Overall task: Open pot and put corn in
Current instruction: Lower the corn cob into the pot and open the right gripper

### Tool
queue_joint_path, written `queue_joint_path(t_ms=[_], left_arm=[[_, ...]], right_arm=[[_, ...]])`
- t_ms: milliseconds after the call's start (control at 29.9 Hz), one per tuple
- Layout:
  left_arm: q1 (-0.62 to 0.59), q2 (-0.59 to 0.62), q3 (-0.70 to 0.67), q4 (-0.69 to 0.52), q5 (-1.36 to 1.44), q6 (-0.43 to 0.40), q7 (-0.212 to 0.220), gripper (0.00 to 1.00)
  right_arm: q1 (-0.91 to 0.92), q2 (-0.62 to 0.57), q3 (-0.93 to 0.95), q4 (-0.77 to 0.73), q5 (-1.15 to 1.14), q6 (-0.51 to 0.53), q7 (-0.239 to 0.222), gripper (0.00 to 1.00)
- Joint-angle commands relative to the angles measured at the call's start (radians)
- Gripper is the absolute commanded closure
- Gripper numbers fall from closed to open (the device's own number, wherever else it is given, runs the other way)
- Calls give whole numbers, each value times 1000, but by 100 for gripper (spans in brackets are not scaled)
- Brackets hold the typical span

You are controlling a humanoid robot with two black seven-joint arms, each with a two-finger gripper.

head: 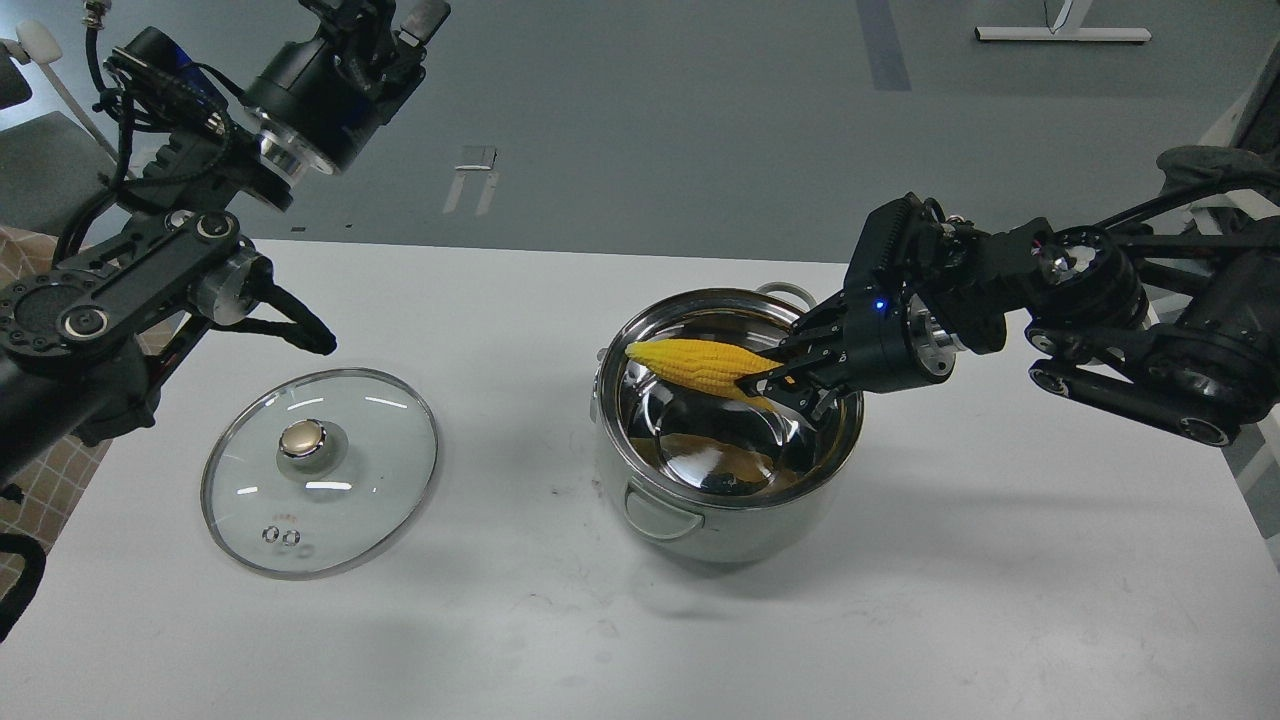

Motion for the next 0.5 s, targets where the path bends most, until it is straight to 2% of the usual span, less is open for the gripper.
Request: queue_joint_path(t_ms=[0,468], left_arm=[[1,0,0,0,8,0,0,3],[1,-2,-2,0,8,0,0,3]], right_arm=[[-3,20,-1,-19,-1,2,0,98],[-22,20,-4,-21,-1,7,0,95]])
